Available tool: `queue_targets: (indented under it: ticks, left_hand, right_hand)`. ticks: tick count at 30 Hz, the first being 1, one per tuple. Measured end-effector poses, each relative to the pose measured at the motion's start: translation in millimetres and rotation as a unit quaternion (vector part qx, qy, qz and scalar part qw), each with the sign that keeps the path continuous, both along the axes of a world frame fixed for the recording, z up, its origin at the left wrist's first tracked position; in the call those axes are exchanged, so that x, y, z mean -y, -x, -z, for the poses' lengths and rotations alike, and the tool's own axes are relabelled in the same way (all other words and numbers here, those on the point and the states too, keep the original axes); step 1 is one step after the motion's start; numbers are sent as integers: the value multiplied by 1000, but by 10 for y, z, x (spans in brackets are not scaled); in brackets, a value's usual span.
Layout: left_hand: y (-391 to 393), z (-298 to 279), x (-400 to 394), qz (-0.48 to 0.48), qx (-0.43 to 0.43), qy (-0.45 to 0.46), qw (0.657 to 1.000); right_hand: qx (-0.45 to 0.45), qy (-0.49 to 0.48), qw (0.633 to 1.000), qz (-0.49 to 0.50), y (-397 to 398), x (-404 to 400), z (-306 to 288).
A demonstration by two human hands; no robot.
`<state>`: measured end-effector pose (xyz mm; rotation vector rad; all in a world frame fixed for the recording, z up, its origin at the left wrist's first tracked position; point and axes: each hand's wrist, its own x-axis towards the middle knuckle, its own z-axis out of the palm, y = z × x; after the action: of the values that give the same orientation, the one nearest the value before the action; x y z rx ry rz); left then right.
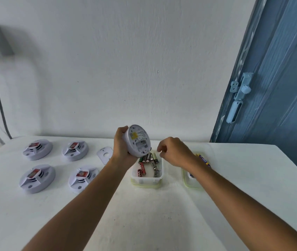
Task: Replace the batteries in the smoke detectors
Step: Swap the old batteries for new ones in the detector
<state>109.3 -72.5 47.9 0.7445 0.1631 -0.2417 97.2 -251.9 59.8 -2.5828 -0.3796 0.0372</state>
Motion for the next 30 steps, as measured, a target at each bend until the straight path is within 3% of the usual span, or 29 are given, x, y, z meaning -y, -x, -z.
queue_targets:
  ticks: [6, 11, 15, 24, 28, 30]
  left_hand:
    - [-10, 72, -439, -26, -11, -6, 1000]
    - [-28, 163, -612, -42, -34, -12, 998]
    - [-52, 204, -631, -35, -44, -15, 998]
    - [-69, 217, -604, -9, -47, -4, 999]
    - [-72, 204, -656, -14, -47, -1, 999]
    - [-66, 193, -680, -17, -48, 5, 999]
  right_hand:
    - [-11, 160, 985, -69, -93, -543, 243]
    - [-22, 283, 957, -53, -121, -752, 262]
    - [-30, 287, 957, -35, -114, -833, 248]
    - [-82, 142, 985, 52, -140, -966, 434]
    - [-107, -95, 982, 126, -173, -844, 314]
    - [-186, -282, 933, 121, -149, -770, 210]
